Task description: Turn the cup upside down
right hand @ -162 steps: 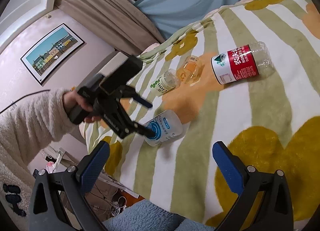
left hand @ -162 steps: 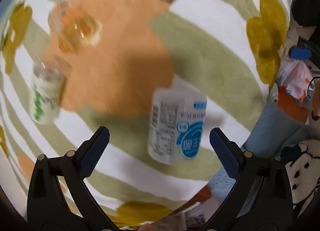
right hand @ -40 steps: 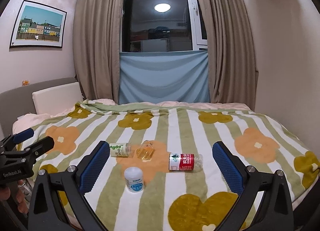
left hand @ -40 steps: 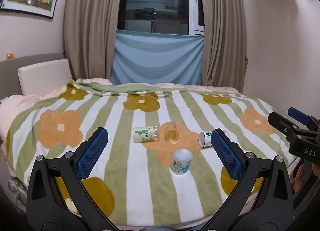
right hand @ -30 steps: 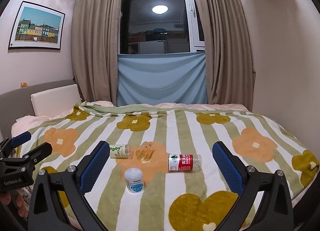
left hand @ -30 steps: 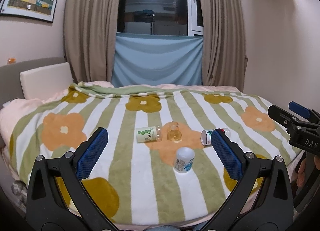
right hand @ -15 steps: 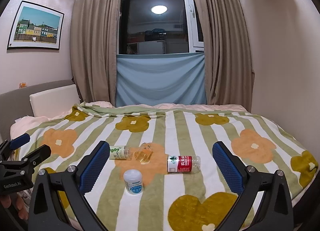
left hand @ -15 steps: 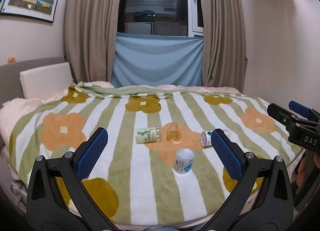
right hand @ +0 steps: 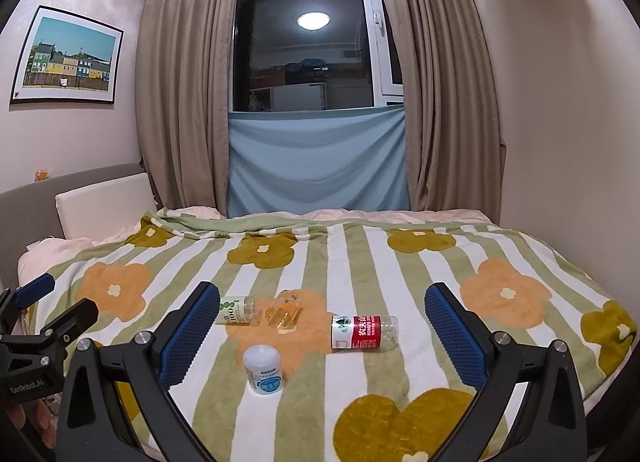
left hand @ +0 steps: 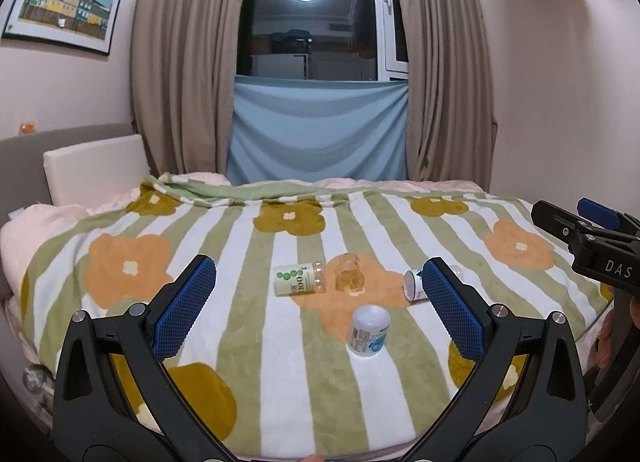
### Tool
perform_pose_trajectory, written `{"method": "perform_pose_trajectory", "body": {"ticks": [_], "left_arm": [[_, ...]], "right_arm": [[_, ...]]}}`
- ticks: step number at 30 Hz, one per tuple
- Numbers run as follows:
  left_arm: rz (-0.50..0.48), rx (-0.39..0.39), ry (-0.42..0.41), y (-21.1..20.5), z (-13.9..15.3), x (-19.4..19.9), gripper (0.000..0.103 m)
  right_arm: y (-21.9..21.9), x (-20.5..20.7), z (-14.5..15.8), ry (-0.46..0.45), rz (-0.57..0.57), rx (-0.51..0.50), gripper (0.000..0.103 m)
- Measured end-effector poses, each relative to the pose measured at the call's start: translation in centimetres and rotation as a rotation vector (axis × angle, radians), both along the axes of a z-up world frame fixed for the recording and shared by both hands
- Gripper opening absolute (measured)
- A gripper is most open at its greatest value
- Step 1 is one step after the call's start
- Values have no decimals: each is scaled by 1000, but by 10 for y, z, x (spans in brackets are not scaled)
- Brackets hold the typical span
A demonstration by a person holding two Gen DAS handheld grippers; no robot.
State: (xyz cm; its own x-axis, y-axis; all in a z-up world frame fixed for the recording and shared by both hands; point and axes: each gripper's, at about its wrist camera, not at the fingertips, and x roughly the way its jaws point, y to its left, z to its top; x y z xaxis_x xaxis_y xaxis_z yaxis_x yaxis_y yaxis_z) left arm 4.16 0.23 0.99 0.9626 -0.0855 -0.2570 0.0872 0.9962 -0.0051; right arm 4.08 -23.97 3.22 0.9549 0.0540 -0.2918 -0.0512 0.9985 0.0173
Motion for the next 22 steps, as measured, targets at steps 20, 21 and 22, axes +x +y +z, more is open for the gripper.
{"method": "perform_pose_trajectory", "body": {"ticks": [20,21,22], "left_arm": [[32,-12,-34,-7,4,1,103],[34,-8,-35,-8,5,1,103],[37,-3,-37,-9,5,1,103]], "right_arm": [[-3,1,5,1,-17,5,102],[-3,1,5,1,-17,5,102],[-3,1,5,1,-18,6,102]]}}
